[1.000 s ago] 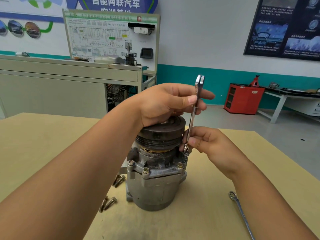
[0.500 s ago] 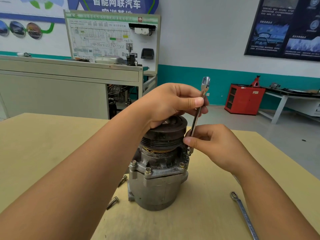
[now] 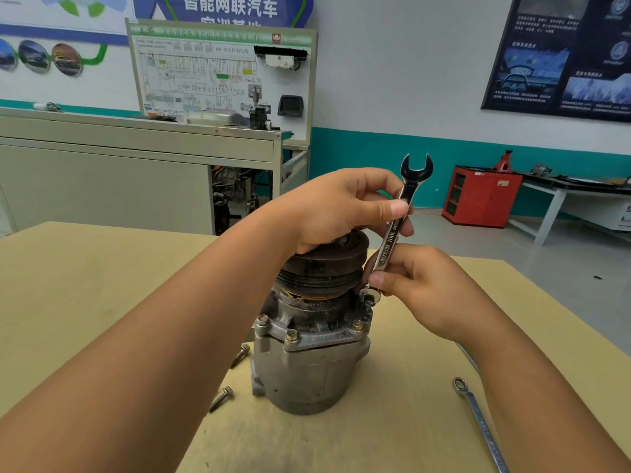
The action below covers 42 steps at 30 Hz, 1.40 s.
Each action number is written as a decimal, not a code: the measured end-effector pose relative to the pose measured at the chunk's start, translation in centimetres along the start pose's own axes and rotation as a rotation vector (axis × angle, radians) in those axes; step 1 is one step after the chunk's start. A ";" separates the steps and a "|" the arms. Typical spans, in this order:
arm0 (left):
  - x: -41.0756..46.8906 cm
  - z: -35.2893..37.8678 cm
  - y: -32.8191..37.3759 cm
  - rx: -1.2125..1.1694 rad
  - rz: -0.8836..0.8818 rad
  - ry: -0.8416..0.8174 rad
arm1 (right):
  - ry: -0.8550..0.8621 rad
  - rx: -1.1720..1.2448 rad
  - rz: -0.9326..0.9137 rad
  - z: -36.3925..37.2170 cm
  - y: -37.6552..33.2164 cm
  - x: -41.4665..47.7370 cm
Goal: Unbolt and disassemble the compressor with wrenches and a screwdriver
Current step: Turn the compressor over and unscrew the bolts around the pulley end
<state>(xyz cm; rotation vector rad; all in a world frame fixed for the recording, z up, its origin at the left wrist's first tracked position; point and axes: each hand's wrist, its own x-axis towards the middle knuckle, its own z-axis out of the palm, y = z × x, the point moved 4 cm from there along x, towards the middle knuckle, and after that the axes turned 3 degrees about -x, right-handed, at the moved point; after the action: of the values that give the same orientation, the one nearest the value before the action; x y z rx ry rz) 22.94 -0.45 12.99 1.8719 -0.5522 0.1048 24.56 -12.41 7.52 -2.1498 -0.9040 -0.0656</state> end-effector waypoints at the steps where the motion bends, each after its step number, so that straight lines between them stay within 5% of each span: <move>1: 0.0 0.0 0.1 0.015 0.004 -0.007 | 0.002 -0.002 0.003 0.1 0.0 0.0; 15: -0.2 -0.1 0.2 0.042 0.022 0.042 | 0.102 -0.175 -0.009 0.0 -0.9 -0.2; 31: -0.2 -0.1 0.4 0.085 0.038 0.076 | 0.009 0.208 0.132 0.5 -0.1 -0.1; 42: 0.2 0.0 0.2 0.153 0.000 0.100 | 0.044 -0.043 0.096 0.3 0.0 -0.1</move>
<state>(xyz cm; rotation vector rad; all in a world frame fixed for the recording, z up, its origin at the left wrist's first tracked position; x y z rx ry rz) 23.01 -0.50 13.21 2.0027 -0.4865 0.2448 24.42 -12.24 7.26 -2.2202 -0.7798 -0.0849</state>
